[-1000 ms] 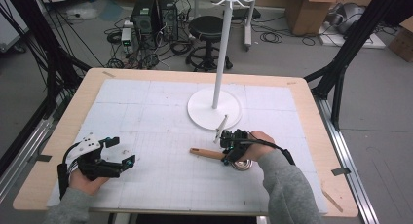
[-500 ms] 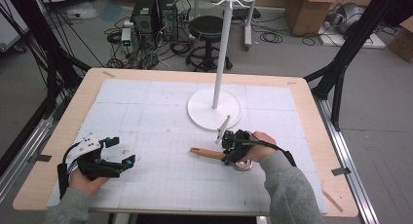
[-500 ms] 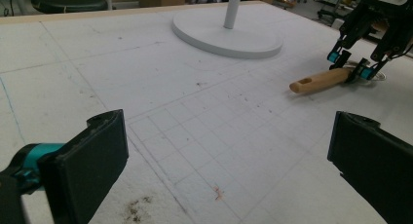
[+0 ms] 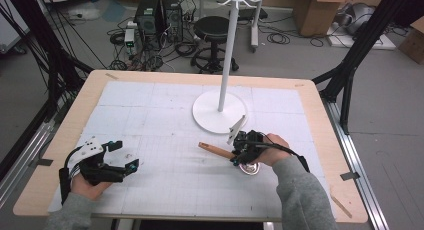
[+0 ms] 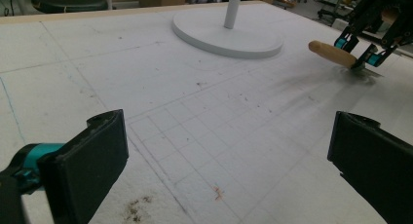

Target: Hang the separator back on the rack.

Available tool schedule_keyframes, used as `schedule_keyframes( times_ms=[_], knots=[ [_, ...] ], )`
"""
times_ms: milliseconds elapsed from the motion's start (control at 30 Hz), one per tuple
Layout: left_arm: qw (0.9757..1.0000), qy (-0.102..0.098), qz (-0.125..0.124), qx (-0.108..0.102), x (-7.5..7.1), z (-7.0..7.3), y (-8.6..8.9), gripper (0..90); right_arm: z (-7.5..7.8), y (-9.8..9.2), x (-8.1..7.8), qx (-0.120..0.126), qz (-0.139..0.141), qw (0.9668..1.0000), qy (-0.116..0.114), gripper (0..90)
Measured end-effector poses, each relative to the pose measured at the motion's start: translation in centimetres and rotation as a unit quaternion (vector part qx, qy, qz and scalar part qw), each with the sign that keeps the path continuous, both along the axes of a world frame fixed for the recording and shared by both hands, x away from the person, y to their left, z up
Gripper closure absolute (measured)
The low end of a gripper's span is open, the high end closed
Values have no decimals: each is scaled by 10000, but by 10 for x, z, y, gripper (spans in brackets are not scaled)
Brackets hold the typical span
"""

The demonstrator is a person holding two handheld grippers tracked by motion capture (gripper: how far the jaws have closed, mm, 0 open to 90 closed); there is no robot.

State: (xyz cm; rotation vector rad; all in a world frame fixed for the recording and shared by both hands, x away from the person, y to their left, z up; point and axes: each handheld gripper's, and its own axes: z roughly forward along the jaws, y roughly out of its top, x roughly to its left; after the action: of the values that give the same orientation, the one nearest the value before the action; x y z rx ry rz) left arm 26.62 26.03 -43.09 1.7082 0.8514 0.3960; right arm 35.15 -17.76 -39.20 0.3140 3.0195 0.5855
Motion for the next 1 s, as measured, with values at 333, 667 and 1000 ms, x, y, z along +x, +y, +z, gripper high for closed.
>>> schedule_keyframes(
  times_ms=[333, 667, 1000],
  knots=[
    [10000, -7, 3, -4, 0, 0, 0, 17, 9, -14, -2, 378, -175, 9990, -132, 696],
    [10000, -3, 6, 8, 0, 0, 0, 17, 18, -33, -2, 886, -507, 9943, -311, 696],
    [10000, -7, 16, 14, 0, 0, 0, 17, 35, -52, -3, 1595, -894, 9816, -546, 696]
  ],
)
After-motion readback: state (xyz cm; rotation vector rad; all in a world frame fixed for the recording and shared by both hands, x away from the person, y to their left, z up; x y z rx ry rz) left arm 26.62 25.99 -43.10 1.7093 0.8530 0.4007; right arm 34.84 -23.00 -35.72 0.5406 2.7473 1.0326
